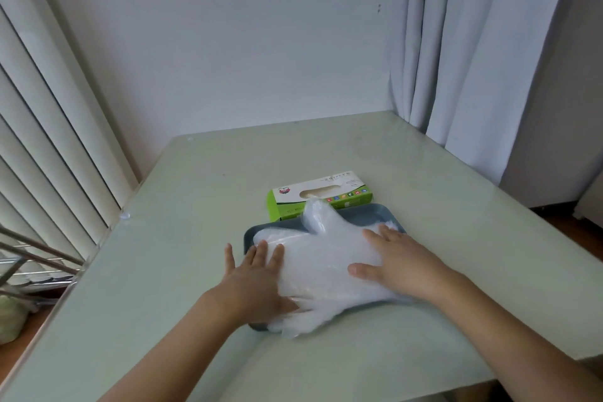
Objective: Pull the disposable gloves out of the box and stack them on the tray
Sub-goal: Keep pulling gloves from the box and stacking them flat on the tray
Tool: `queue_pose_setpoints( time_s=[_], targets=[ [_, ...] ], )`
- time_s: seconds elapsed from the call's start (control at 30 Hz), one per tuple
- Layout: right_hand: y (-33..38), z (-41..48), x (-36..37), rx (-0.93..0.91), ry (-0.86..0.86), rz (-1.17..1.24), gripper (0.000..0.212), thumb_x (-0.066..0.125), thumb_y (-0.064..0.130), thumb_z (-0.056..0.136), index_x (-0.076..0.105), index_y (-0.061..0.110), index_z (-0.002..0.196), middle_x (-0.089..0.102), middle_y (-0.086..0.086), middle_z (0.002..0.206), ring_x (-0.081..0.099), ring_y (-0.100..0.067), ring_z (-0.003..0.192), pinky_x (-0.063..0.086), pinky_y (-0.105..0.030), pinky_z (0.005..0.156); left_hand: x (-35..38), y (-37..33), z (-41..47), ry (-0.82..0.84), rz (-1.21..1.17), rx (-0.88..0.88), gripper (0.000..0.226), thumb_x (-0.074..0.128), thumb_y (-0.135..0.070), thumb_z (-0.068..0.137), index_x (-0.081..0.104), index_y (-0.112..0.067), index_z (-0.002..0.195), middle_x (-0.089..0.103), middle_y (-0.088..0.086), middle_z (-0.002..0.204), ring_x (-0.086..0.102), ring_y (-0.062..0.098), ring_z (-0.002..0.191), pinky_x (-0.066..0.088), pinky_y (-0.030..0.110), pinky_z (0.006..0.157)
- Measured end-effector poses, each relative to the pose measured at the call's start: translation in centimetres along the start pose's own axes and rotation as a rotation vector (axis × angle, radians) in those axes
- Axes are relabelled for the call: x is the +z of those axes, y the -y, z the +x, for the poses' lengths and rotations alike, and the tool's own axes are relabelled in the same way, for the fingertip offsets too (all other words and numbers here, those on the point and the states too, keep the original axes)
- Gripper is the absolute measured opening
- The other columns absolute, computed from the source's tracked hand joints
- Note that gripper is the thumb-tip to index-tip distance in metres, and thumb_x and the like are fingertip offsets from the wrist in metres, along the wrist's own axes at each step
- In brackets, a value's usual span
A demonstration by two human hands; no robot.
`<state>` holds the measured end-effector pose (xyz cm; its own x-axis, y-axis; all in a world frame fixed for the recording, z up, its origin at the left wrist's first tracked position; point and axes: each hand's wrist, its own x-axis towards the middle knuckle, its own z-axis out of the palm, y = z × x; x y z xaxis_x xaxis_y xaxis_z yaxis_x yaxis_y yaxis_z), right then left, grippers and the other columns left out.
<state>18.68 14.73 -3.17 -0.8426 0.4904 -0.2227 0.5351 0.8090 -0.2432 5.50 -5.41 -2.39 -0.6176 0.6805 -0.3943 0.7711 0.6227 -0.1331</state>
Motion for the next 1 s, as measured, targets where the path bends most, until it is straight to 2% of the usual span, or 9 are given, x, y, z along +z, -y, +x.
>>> queue_pose_setpoints(
  time_s=[0.07,0.13,0.23,0.33,0.5,0.67,0.77,0.87,1.0],
  targets=[
    [-0.3,0.7,-1.2,-0.004,-0.038,-0.008,0.066,0.053,0.064,0.084,0.046,0.022,0.134,0.045,0.000,0.141,0.042,-0.019,0.129,0.040,-0.030,0.094,-0.2,0.6,-0.2,-0.011,-0.027,0.015,0.101,0.036,-0.075,0.085,-0.010,-0.018,0.153,-0.008,0.008,0.161,-0.009,0.025,0.149,-0.013,0.060,0.112],
    [0.1,1.4,-2.9,-0.023,-0.126,0.009,0.035,0.058,0.055,0.085,0.060,0.023,0.098,0.061,0.005,0.102,0.056,-0.019,0.097,0.043,-0.028,0.071,-0.7,1.4,-0.4,-0.011,-0.090,0.022,0.104,0.040,-0.079,0.080,-0.002,-0.021,0.154,-0.001,0.002,0.162,-0.009,0.025,0.149,-0.014,0.059,0.112],
    [1.2,2.9,-5.9,-0.028,-0.252,0.099,0.033,0.062,0.042,0.086,0.067,0.011,0.097,0.068,-0.005,0.097,0.062,-0.023,0.092,0.050,-0.036,0.082,-2.1,2.8,-1.1,0.017,-0.200,0.026,0.094,0.046,-0.075,0.081,0.010,-0.027,0.154,0.005,-0.004,0.162,-0.005,0.022,0.149,-0.013,0.052,0.116],
    [2.4,4.9,-8.9,-0.053,-0.277,0.122,0.021,0.064,0.033,0.087,0.070,0.013,0.091,0.069,-0.003,0.093,0.063,-0.022,0.086,0.052,-0.035,0.081,-4.1,4.5,-1.9,-0.017,-0.272,0.016,0.080,0.044,-0.070,0.085,0.019,-0.032,0.151,0.022,-0.012,0.158,0.012,0.012,0.147,-0.004,0.042,0.119],
    [5.3,9.0,-11.3,-0.086,-0.110,0.079,0.032,0.065,0.033,0.086,0.071,0.005,0.098,0.070,-0.013,0.102,0.064,-0.028,0.099,0.049,-0.034,0.087,-6.7,6.2,-0.7,-0.231,-0.468,-0.010,0.071,0.049,-0.068,0.083,0.036,-0.035,0.144,0.038,-0.012,0.151,0.035,0.012,0.137,0.025,0.028,0.110],
    [7.7,11.8,-8.5,0.006,-0.044,-0.097,0.060,0.062,0.067,0.077,0.054,0.008,0.070,0.056,-0.004,0.069,0.054,-0.023,0.066,0.041,-0.030,0.059,-7.5,5.0,3.4,-0.326,-0.614,0.074,0.059,0.055,-0.058,0.087,0.044,-0.034,0.140,0.048,-0.009,0.142,0.049,0.013,0.118,0.036,0.025,0.093],
    [8.0,12.5,-6.6,0.082,-0.118,-0.093,0.052,0.059,0.062,0.082,0.051,0.011,0.085,0.049,-0.001,0.080,0.051,-0.024,0.079,0.037,-0.028,0.066,-7.0,3.7,6.4,-0.314,-0.627,0.139,0.064,0.059,-0.050,0.089,0.036,-0.030,0.146,0.036,-0.009,0.152,0.038,0.013,0.135,0.029,0.026,0.106],
    [8.1,13.2,-5.5,0.138,-0.180,-0.113,0.035,0.062,0.051,0.086,0.050,0.018,0.084,0.056,0.001,0.090,0.054,-0.023,0.087,0.035,-0.025,0.063,-6.5,2.9,9.0,-0.289,-0.597,0.155,0.067,0.054,-0.040,0.095,0.024,-0.022,0.152,0.015,-0.003,0.161,0.021,0.014,0.145,0.019,0.027,0.112],
    [7.8,13.7,-4.7,0.167,-0.247,-0.120,0.007,0.061,0.014,0.088,0.056,0.010,0.086,0.063,-0.006,0.109,0.061,-0.026,0.101,0.036,-0.026,0.067,-5.0,2.2,11.7,-0.246,-0.543,0.170,0.057,0.048,-0.040,0.097,0.030,-0.014,0.144,0.024,0.005,0.152,0.024,0.022,0.136,0.026,0.033,0.108]
  ],
)
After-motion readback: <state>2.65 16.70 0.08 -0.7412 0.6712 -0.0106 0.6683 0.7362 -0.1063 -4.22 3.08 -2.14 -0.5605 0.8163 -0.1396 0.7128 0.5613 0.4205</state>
